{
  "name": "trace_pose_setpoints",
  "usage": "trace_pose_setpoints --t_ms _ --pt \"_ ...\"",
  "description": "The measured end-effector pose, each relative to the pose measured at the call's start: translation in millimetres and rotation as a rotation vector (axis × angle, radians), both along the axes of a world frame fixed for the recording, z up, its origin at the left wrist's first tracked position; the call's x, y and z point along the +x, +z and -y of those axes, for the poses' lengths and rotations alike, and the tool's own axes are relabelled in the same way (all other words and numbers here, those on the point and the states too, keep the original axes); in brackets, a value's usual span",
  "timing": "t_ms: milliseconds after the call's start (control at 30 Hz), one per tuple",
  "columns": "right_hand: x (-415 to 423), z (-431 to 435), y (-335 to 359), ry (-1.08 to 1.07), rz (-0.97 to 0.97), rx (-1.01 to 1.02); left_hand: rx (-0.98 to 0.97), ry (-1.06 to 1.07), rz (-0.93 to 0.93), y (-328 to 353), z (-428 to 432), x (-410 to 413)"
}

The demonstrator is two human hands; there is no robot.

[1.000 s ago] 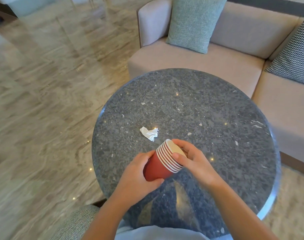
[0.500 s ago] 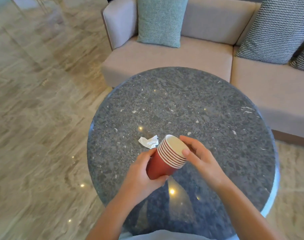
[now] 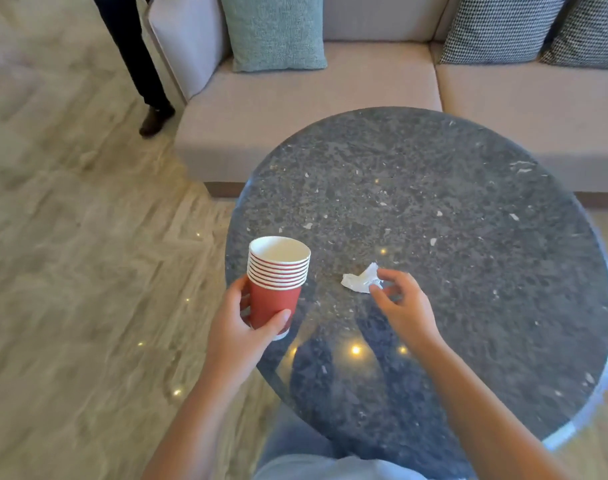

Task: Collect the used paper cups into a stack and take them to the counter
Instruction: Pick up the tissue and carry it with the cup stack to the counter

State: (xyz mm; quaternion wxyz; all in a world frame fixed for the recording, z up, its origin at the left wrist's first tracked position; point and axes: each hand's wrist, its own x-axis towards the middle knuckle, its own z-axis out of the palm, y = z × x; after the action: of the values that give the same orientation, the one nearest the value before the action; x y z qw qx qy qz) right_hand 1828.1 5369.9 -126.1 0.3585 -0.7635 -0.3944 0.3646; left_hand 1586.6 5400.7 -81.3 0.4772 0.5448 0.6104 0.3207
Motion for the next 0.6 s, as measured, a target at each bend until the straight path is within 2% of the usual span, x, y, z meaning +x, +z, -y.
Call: trace_pose_setpoints --t_ms 267,400,600 --pt "-13 -24 -30 -0.021 0.248 -0.106 0.0 -0.016 0.028 -4 -2 -16" --pt "-12 -33 -43 0.002 0.257 -0.186 0.003 -0.004 0.015 -9 2 -20" --pt "-8 -25 -55 0.104 0.296 -0.135 -0.005 0.026 -0.011 -11 10 -14"
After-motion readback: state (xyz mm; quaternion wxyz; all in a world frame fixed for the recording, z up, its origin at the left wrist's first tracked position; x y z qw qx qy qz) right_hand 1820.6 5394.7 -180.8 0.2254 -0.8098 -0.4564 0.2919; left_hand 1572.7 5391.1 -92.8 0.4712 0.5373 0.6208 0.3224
